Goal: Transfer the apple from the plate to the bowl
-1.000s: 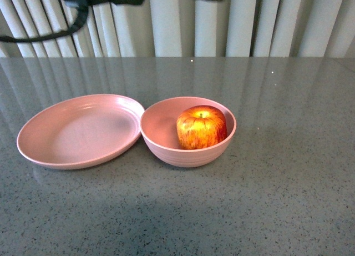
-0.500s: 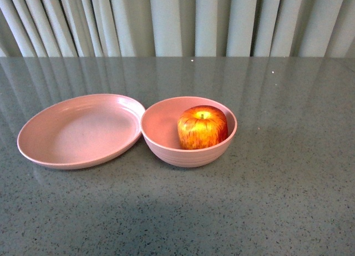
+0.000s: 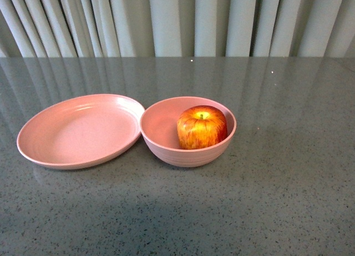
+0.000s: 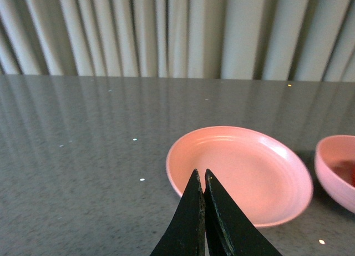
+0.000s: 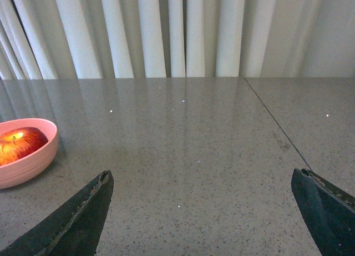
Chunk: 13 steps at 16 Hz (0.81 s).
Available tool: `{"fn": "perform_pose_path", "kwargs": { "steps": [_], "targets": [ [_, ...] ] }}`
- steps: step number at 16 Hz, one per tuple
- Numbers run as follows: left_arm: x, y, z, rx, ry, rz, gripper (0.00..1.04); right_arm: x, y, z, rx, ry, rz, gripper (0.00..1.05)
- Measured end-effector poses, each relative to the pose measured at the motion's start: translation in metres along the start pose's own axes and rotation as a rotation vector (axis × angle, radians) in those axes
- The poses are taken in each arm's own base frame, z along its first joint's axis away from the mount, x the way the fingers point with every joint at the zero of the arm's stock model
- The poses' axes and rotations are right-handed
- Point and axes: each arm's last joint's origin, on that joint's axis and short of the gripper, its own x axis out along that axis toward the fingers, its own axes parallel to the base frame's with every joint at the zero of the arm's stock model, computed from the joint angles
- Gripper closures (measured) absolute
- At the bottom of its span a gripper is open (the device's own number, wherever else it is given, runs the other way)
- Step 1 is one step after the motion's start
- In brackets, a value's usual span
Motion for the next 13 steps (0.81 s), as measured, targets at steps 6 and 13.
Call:
{"fn": "perform_pose_path", "kwargs": {
  "steps": [6, 13],
  "targets": [
    [-0.017, 0.0, -0.01, 0.001, -0.008, -0.008, 1.04, 0.0, 0.0, 0.0, 0.0, 0.0, 0.0, 0.07],
    [-0.024, 0.0, -0.015, 0.001, -0.021, -0.008, 1.04, 0.0, 0.0, 0.0, 0.0, 0.0, 0.0, 0.07]
  ]
}}
